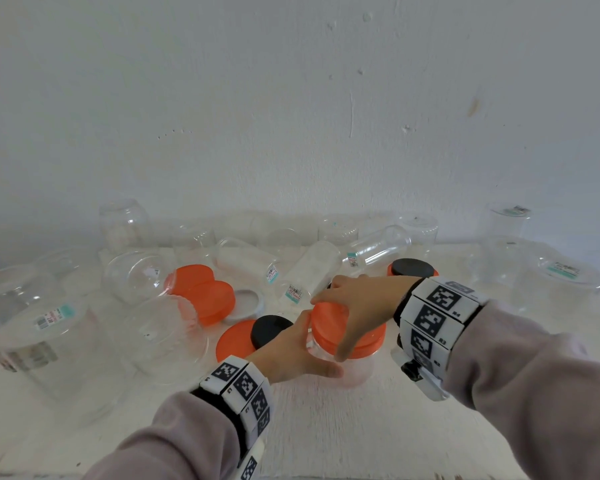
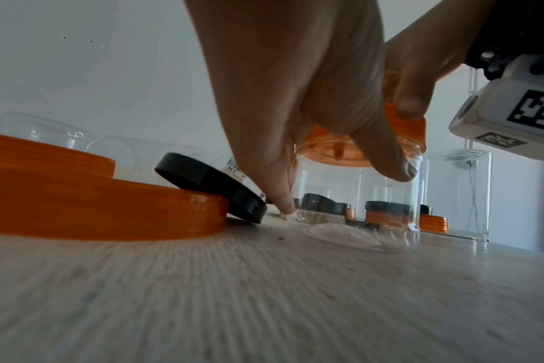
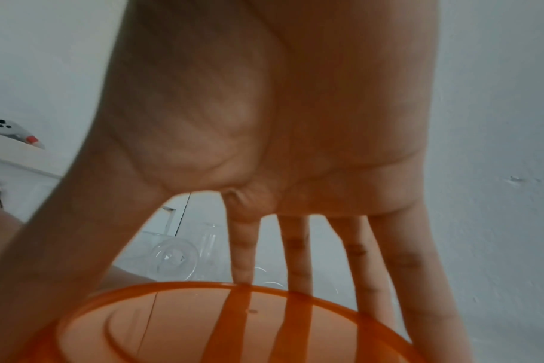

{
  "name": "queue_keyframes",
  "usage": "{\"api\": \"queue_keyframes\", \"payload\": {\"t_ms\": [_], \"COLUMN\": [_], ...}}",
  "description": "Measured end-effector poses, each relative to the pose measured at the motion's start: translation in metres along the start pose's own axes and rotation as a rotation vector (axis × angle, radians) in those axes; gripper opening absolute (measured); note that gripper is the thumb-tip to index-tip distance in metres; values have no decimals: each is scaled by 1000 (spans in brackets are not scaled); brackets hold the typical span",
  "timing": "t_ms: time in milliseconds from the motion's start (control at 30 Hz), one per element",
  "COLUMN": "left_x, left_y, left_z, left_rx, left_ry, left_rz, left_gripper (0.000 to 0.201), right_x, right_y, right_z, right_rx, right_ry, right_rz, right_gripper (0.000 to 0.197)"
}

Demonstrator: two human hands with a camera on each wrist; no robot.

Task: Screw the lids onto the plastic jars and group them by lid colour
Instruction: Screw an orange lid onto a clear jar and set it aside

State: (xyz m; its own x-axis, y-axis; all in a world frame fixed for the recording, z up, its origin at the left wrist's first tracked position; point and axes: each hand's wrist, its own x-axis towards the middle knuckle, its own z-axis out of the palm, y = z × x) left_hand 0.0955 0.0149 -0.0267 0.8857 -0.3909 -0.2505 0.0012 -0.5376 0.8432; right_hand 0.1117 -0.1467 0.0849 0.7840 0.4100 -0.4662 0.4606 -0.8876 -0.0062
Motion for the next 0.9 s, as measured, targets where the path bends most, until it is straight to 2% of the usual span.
{"api": "queue_keyframes", "payload": {"t_ms": [267,433,600,667,733,833,900], "left_x": [1,2,1,0,0,-1,-2], "left_y": [0,4,5,6,7,8,9], "left_z": [1,6,7,8,9,8,8], "left_rx": [30,54,75,75,75,68,72], "left_ry": [-19,38,81,93,99,93,85], "left_rz": [-4,19,31,42,46,41,40], "left_gripper": [109,109,102,99,98,100,102], "right_x": [-2,-3,-3,-2,-2,-4,-4], "right_y": [0,2,-1,-2,0,6,9], "right_z": [4,6,13,17,16,6,1], "right_rx": [9,39,29,36,53,83,89], "right_ry": [31,50,166,208,163,3,-28], "right_rz": [20,-2,46,72,81,48,13], "right_gripper": [106,104,88,87,93,105,105]}}
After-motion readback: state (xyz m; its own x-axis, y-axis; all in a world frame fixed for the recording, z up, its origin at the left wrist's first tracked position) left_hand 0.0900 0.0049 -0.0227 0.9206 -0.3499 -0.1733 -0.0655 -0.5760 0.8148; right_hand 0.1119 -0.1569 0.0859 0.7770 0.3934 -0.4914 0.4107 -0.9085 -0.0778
